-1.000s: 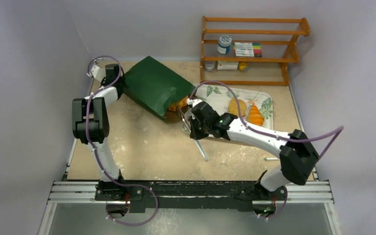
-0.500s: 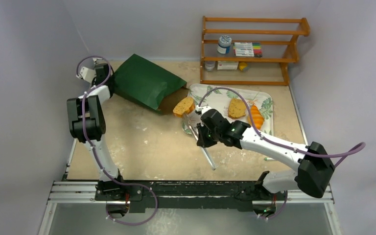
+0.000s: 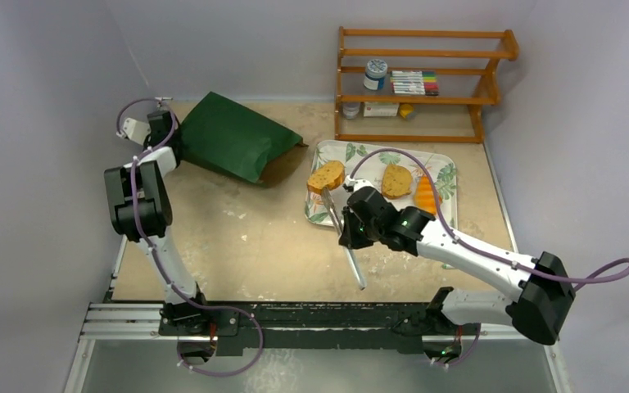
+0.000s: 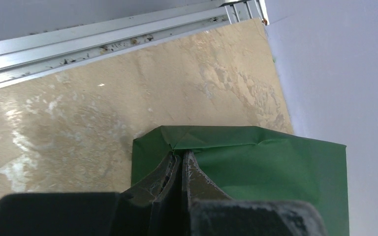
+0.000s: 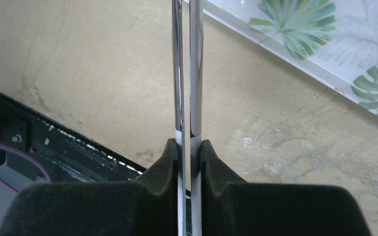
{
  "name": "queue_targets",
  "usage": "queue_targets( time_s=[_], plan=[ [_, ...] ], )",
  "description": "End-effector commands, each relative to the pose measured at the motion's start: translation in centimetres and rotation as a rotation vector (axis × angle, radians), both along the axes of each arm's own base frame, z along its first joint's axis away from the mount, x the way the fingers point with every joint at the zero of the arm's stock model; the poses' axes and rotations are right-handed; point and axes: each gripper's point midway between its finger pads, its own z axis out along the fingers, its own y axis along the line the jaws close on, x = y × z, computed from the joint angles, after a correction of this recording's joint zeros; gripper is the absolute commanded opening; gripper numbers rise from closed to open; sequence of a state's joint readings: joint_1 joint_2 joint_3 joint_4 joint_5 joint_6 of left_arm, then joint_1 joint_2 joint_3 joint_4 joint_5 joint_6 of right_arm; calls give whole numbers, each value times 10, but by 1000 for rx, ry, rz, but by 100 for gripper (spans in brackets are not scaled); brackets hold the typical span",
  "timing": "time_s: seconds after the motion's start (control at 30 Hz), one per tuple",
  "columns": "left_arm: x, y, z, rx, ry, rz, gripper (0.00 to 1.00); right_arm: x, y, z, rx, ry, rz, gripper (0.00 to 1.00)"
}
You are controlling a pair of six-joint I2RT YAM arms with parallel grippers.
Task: Take the fake bread out of the paper bag
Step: Place the fake bread in the container.
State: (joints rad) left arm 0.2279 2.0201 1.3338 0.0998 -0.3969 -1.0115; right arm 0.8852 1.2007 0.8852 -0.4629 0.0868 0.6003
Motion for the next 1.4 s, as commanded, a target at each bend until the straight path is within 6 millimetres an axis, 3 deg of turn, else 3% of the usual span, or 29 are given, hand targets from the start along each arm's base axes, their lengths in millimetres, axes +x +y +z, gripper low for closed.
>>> queue_targets(
  time_s=[0.0, 0.2, 0.57, 0.73, 0.83, 1.03, 1.37],
  plan=[
    [-19, 19, 16, 30, 2, 28, 0, 12, -16, -8, -8, -9, -141, 2],
    [-34, 30, 14, 29, 17, 27, 0, 38, -35, -26, -24, -15, -238, 3],
    [-47, 40, 16, 23, 28, 14, 0, 71, -45, -54, -39, -5, -312, 4],
    [-50, 43, 18, 23, 28, 9, 0, 79, -52, -64, -67, 8, -353, 13],
    [-51, 42, 19, 18, 24, 7, 0, 80, -53, -66, -64, 16, -362, 25],
    [-52, 42, 20, 12, 18, 6, 0, 69, -54, -72, -50, 48, -362, 39],
    [-54, 44, 23, 13, 13, 11, 0, 59, -61, -74, -30, 40, -371, 44]
  ],
)
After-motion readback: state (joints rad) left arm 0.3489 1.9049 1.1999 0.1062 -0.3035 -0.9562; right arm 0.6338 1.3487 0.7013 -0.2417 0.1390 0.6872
